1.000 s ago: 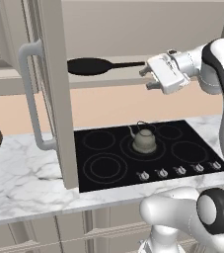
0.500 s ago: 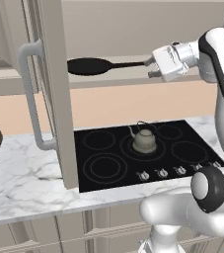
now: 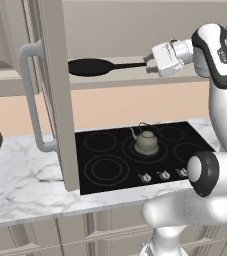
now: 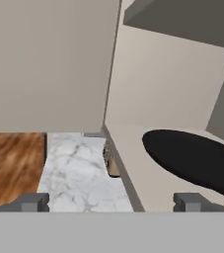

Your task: Pick the pan from the cabinet and place it on the stove. Then turn on the stove burner for the pan.

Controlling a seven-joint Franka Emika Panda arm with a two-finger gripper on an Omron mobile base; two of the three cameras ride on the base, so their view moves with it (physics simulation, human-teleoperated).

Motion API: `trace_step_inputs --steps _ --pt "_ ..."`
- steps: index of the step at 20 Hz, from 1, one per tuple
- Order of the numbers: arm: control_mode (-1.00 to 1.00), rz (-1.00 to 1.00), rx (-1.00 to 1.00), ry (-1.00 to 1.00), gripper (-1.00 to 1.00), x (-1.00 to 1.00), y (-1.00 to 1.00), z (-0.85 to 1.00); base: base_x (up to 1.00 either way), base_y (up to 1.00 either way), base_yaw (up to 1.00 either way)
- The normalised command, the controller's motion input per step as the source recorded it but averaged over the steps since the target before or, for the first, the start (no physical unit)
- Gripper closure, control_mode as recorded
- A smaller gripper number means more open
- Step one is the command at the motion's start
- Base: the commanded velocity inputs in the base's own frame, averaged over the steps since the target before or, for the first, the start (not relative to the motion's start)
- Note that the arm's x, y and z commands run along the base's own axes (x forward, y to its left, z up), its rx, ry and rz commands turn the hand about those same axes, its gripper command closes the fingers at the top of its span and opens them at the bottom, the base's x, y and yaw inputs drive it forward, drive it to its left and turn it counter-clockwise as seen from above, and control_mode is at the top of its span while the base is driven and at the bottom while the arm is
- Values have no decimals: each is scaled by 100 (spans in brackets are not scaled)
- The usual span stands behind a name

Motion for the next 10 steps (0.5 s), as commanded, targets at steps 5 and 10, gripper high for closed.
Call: trace_step_inputs --steps 5,10 --pt "-100 0 0 -2 -100 39 0 0 0 0 0" --pt "-100 1 0 0 -100 29 0 0 0 0 0"
